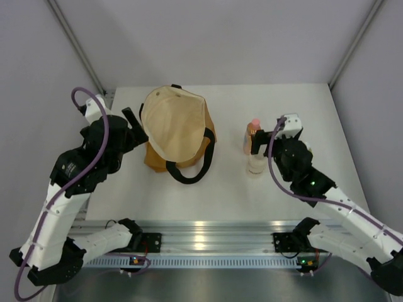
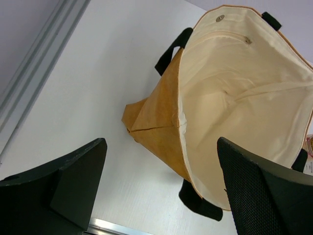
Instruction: Take the personal care products out of the canvas bag
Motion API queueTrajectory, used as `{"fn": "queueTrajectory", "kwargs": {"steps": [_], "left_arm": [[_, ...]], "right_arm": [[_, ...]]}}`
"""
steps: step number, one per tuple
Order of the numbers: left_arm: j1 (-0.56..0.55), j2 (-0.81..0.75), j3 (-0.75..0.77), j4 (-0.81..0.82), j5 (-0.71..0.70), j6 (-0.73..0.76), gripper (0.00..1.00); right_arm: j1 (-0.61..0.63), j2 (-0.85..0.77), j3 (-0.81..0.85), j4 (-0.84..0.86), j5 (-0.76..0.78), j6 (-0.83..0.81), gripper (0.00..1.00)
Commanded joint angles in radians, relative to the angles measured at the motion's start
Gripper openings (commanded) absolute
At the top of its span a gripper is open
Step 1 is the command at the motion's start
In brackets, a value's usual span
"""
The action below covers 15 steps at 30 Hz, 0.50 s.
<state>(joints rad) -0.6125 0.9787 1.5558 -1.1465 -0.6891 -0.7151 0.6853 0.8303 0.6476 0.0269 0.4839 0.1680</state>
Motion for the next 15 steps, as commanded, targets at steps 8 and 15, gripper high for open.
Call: {"fn": "queueTrajectory", "kwargs": {"steps": [8,15], "left_arm": [[0.002,0.143,0.233,-0.226,-0.168,0.062,0.98],[0.046,0.16,0.348,-0.358,-0.228,0.054,0.98]], "right_arm": [[0.003,0.01,0.601,-0.73,0.146,0.109,0.99],[0.003,0.0,0.911,-1.094,0.196,0.137,0.99]]}}
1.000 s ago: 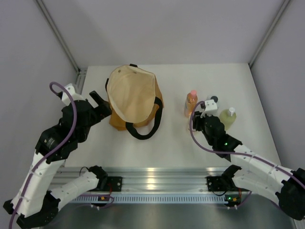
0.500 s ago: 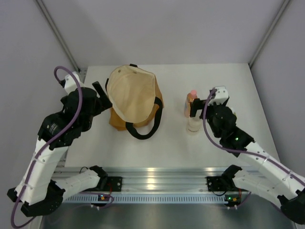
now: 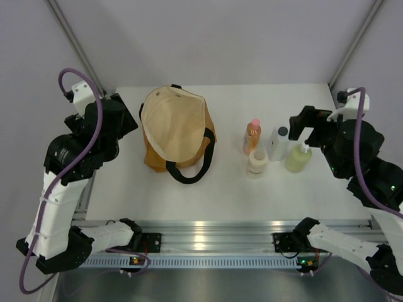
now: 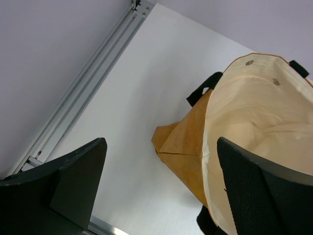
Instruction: Take the personal care products out of the canvas bag
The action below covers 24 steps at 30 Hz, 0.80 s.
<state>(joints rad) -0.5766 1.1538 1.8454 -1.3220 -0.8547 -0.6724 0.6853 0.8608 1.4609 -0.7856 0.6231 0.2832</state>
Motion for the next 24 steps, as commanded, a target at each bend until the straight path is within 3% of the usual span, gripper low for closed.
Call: {"fn": "queueTrajectory", "kwargs": {"steps": [1,10,16,24], "left_arm": [[0.012,-0.025,0.058,-0.186,-0.058,0.017,0.98],[0.011,-0.209,-0.074,-0.184,-0.018,0.04,0.98],[0.011,-0.278,-0.181,-0.175,-0.02,0.06,0.98],[0.012,-0.367,-0.32,-0.062,0.042,0.073,0.98]], "right_arm": [[0.003,-0.043,0.116,-0.309,0.062,0.016,0.99],[0.003,-0.186,0.193,-0.524,0.076,0.017,1.0],[0.003,-0.229,0.11,-0.546,0.082,0.031,1.0],[0.003,-0.272,-0.005,-0.503,0.202,0.028,1.0]]}}
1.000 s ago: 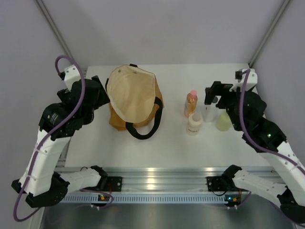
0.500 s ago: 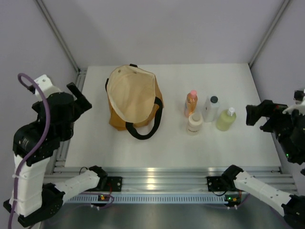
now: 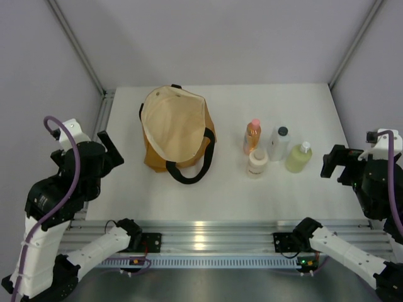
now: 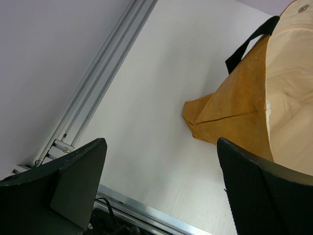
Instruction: Take the personal care products out of the canvas bag
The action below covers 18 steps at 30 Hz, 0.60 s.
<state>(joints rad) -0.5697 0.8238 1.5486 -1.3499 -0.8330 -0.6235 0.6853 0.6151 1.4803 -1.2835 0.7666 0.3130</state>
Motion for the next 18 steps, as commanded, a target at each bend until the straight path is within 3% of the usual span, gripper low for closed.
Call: {"fn": "queueTrajectory", "kwargs": {"steps": [1,18], "left_arm": [[0.005,-0.043,-0.045,-0.014,0.024,0.022,0.98],[0.005,-0.026,-0.119,0.09,0.072,-0.002,0.98]], "right_arm": [[0.003,-0.029,-0.032,0.003,0.065,-0.003,0.99],[0.003,-0.026,-0.12,0.096,0.06,-0.003,0.99]]}}
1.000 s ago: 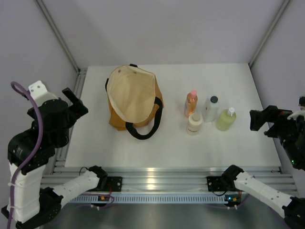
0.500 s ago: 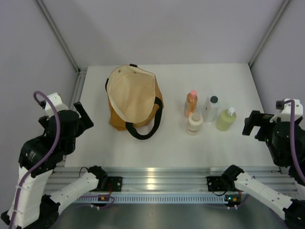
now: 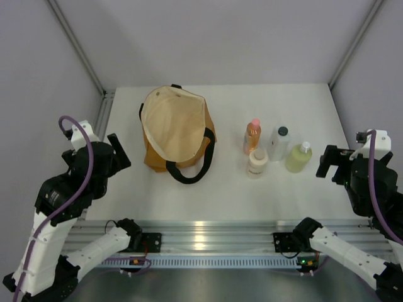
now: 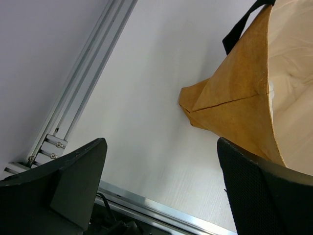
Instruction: Take the personal care products out of the canvas bag
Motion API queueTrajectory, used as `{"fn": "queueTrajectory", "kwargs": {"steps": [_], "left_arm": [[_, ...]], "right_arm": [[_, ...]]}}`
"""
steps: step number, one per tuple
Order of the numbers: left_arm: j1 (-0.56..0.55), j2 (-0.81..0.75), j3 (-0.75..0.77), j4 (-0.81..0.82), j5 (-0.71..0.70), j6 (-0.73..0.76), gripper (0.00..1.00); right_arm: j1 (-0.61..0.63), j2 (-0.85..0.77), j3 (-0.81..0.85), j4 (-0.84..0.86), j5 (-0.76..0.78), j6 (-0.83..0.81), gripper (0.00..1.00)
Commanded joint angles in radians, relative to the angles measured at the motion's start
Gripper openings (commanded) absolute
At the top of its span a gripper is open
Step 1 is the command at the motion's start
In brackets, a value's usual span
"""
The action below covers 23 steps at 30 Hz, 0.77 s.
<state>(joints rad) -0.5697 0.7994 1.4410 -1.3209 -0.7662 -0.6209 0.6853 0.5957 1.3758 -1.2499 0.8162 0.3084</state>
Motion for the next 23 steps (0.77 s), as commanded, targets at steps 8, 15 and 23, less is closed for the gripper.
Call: {"fn": "queueTrajectory", "kwargs": {"steps": [8,15,23], "left_arm": [[0.005,-0.015,-0.039,0.063,-0.007,-0.039,0.98],[0.005,-0.012,-0.047,0.063,-0.022,-0.059,0.98],[0.004,0.001,-0.06,0.08,-0.035,-0.068,0.98]], "right_arm": [[0.003,-0.013,-0.057,0.098,0.021,0.0,1.0],[0.003,-0.019,-0.057,0.11,0.023,0.0,0.99],[0.005,-0.019,-0.069,0.116,0.031,0.0,1.0]]}}
